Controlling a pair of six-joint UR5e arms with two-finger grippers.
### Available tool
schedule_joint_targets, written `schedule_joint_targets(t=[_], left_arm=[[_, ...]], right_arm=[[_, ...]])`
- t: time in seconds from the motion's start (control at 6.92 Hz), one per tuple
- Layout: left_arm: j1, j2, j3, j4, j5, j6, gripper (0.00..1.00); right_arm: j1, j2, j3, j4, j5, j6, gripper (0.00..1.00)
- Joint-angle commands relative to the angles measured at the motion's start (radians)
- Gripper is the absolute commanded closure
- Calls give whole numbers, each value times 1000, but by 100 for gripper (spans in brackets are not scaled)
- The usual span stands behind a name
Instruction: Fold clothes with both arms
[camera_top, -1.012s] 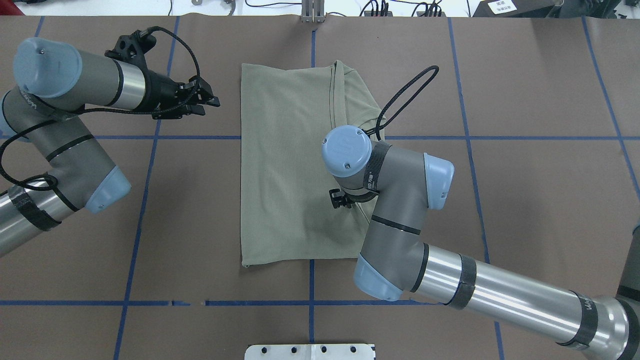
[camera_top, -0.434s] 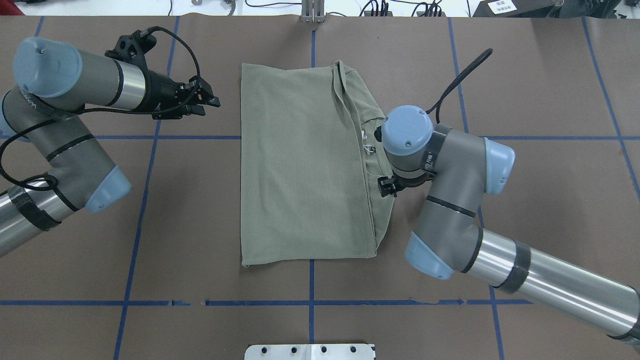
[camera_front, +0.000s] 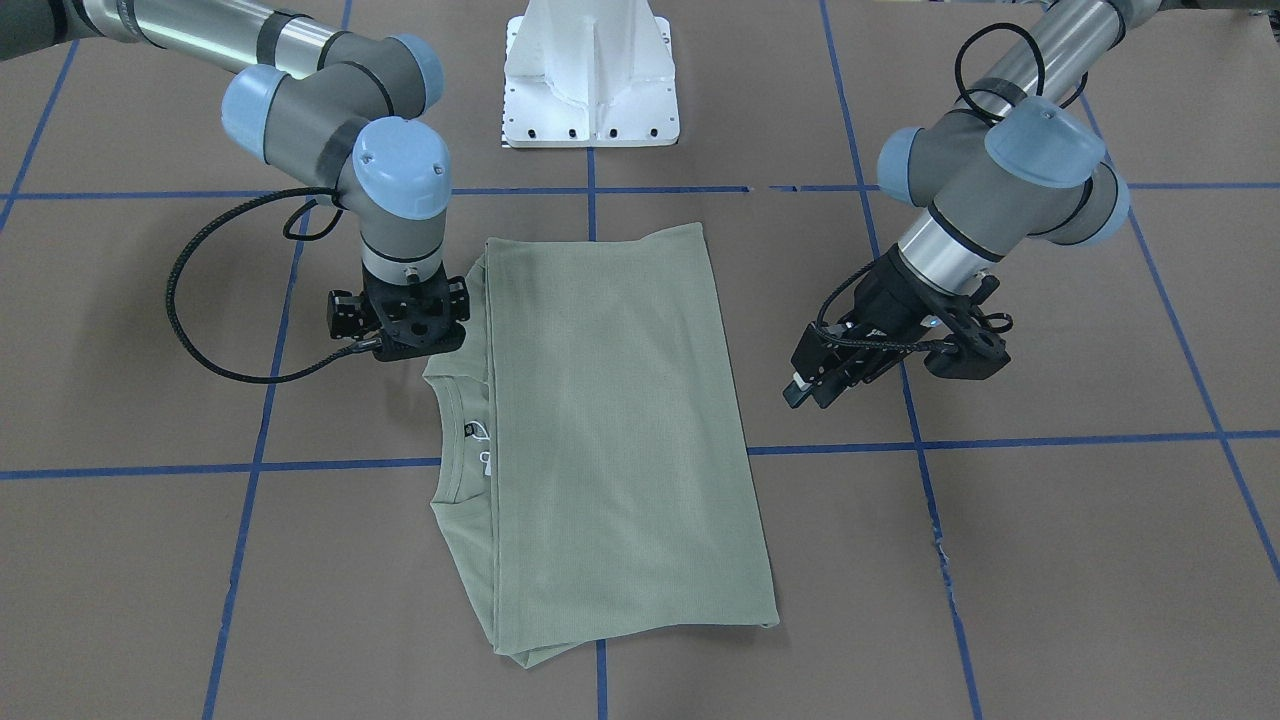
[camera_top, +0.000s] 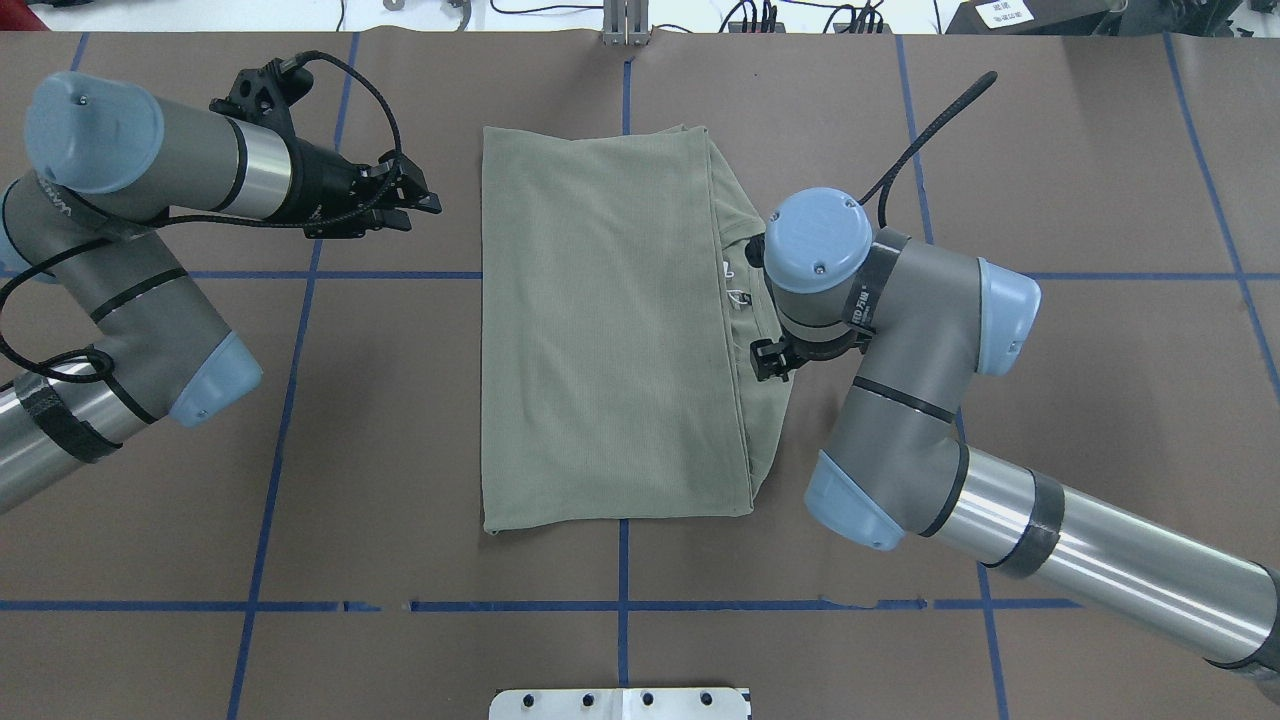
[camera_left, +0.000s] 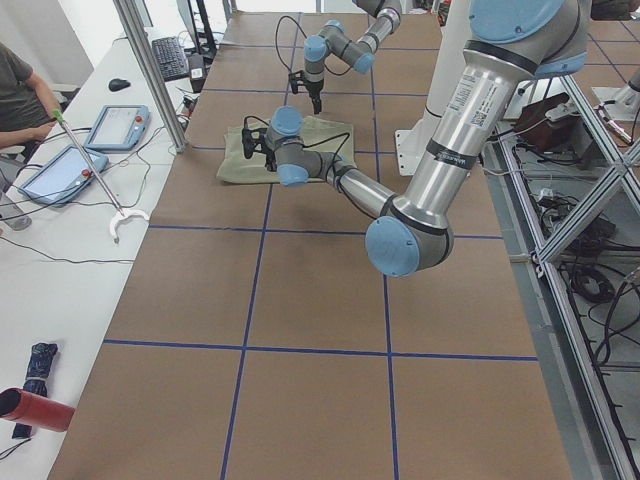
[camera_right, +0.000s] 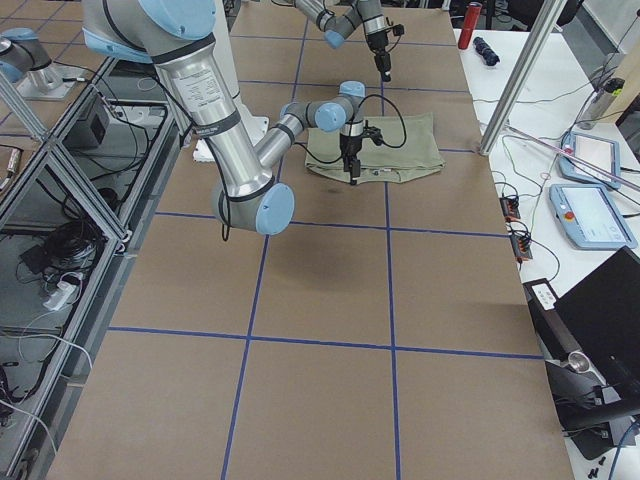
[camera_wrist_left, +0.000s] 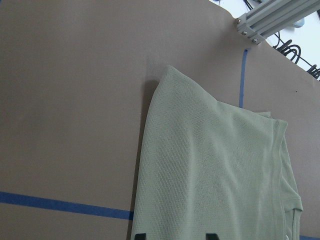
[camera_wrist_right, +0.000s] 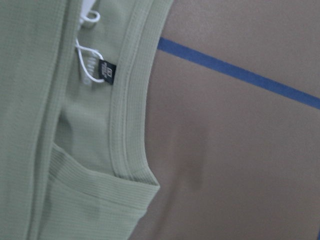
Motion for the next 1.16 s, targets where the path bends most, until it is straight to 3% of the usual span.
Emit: schedule_joint_targets(t=[0.0,0.29,0.43,1.01], left_arm=[[7,-4,-78,107,2,-1,49],[7,-5,-108,162,3,-1,49],[7,-5,-108,162,3,-1,49],[7,-8,-112,163,5,-1,49]], right_arm=[[-34,1,51,72,2,280,0],[-129,-64,76,273,-47,799,0],[-192,-117,79,391,-137,981,0],[-238,-196,162,407,-176,1174,1]])
